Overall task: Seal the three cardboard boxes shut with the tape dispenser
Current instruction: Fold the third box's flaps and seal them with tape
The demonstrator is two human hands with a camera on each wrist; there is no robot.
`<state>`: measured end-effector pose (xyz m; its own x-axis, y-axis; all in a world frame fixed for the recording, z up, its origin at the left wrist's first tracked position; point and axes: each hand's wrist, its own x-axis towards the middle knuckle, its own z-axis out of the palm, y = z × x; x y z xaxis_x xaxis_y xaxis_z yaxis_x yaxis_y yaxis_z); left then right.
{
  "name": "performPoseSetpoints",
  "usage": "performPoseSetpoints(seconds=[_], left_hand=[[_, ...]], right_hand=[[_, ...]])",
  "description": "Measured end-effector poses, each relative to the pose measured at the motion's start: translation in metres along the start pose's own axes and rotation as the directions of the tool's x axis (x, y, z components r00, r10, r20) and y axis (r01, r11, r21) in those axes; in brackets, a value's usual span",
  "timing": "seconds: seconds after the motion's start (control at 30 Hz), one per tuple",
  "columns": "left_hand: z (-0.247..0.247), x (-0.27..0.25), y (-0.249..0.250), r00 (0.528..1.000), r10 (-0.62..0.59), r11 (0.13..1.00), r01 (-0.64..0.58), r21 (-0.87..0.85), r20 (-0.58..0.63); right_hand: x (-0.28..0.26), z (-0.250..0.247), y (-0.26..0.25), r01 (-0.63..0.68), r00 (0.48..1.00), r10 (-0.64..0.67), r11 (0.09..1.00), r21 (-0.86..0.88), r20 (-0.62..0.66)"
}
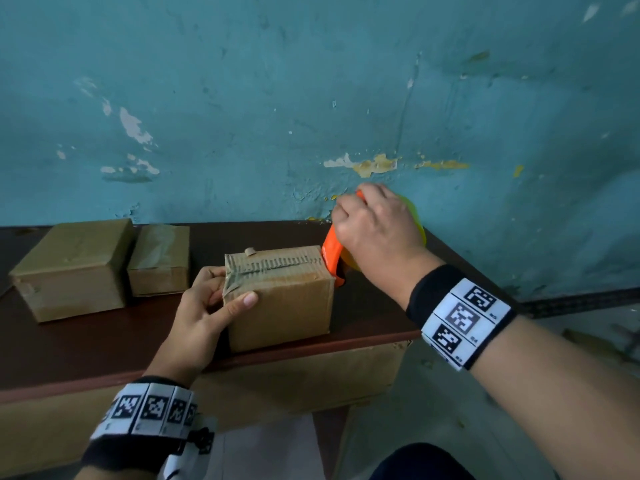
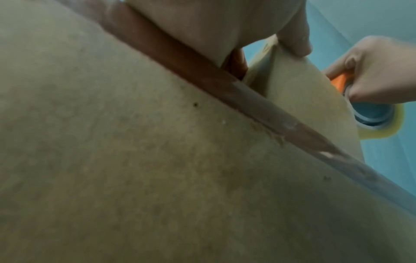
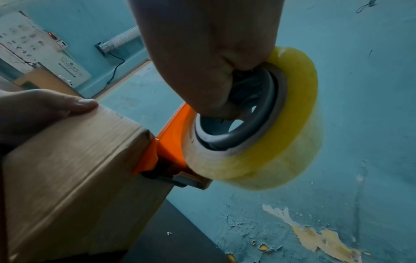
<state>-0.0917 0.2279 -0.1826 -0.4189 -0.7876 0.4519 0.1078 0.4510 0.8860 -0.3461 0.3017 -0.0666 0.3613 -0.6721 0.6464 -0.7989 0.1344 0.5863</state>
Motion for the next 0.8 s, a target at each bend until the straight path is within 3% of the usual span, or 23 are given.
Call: performPoseSetpoints(seconds=[0.23, 0.3, 0.4, 0.5, 0.57, 0.6, 0.63, 0.7, 0.73, 0.8], left_hand=[[-0.001, 0.0, -0.002, 1.0, -0.009, 1.0, 0.009, 0.007, 0.005], [0.001, 0.001, -0.001, 0.999, -0.026, 0.999, 0.027, -0.038, 0.024], [0.002, -0.001, 0.003, 0.999, -0.037, 0.995, 0.04, -0.091, 0.031], [0.0, -0.001, 0.001, 0.999, -0.015, 0.999, 0.017, -0.042, 0.051], [-0.001, -0.001, 0.0, 1.0, 0.007, 0.999, -0.007, -0.031, 0.022], [0.0, -0.001, 0.0, 1.0, 0.014, 1.0, -0.013, -0.028, 0.009], [0.0, -0.001, -0.001, 1.0, 0.018, 1.0, -0.018, -0.023, 0.005], [-0.001, -0.001, -0.003, 1.0, 0.023, 1.0, -0.023, -0.016, 0.019], [-0.002, 0.0, -0.003, 1.0, 0.021, 1.0, -0.021, -0.011, 0.02], [-0.001, 0.0, -0.003, 1.0, 0.015, 1.0, -0.015, -0.012, 0.016]], right_hand=[[-0.028, 0.011, -0.004, -0.05, 0.942, 0.052, 0.999, 0.016, -0.33], [-0.035, 0.017, -0.023, 0.02, 0.969, -0.028, 0.999, -0.033, -0.244], [-0.042, 0.03, -0.031, 0.05, 0.992, -0.039, 0.995, 0.088, -0.123], [-0.052, 0.028, -0.008, -0.077, 0.997, 0.074, 0.967, 0.242, 0.02], [-0.055, 0.02, 0.003, -0.242, 0.969, 0.21, 0.921, 0.305, 0.133], [-0.056, 0.015, 0.008, -0.391, 0.917, 0.336, 0.863, 0.321, 0.213], [-0.058, 0.014, 0.016, -0.547, 0.834, 0.471, 0.771, 0.327, 0.286], [-0.062, 0.017, 0.035, -0.816, 0.579, 0.673, 0.488, 0.311, 0.461], [-0.065, 0.021, 0.041, -0.882, 0.471, 0.694, 0.364, 0.299, 0.544], [-0.07, 0.025, 0.043, -0.934, 0.357, 0.663, 0.261, 0.244, 0.658]])
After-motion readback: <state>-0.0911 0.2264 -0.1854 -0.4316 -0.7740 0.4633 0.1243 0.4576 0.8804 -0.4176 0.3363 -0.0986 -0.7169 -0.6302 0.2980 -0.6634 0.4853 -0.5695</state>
